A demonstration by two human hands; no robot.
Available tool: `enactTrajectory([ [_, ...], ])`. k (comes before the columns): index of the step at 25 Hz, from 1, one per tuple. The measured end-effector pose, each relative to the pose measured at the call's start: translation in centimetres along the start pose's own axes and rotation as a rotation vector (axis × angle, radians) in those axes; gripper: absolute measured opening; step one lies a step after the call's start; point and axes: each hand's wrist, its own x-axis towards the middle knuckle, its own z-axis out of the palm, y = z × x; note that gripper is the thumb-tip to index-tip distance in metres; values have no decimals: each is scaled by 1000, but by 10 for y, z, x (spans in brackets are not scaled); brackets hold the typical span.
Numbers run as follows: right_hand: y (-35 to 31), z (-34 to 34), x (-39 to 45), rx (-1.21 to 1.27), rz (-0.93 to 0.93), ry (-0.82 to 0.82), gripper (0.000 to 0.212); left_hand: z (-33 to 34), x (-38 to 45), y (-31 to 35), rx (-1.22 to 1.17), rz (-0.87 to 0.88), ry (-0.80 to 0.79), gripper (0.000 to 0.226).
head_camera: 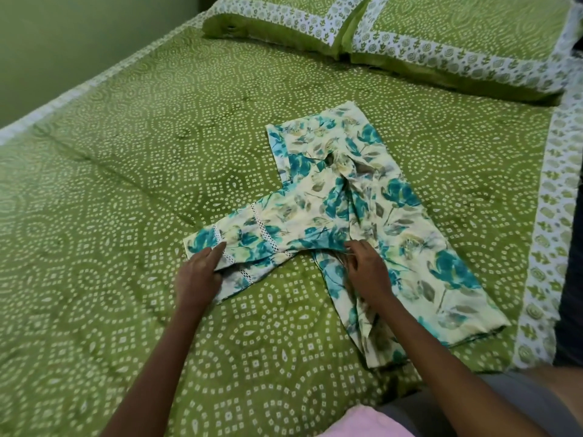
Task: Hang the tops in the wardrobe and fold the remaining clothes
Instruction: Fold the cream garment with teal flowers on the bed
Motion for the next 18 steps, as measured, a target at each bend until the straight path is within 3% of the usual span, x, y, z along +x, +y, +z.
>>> enactTrajectory([
  [2,1,-4,-2,-34,-7,36,28,-1,-8,10,-28,-94,-133,44],
  [7,-36,14,-17,-27,-189,138,23,-10,-21,26,120,-135,-431,59],
  [9,-61,28,-27,-4,-380,129,16,-17,-20,21,-156,-155,-533,61],
  [10,-72,35,-32,8,-478,101,10,-23,-23,19,-375,-180,-515,59],
  [11,-81,43,-37,14,-561,59,3,-25,-23,13,-526,-247,-382,57],
  [13,-98,59,-47,-1,-655,-42,8,-19,-19,-9,-494,-472,-95,58],
  [15,-112,75,-53,-25,-716,-93,22,-12,-16,-25,-245,-738,-82,59],
  [16,-121,80,-53,-52,-746,-78,26,-12,-14,-28,-224,-775,-113,54],
  [18,-136,89,-48,-99,-777,-25,26,-11,-4,-26,-407,-744,-113,32],
])
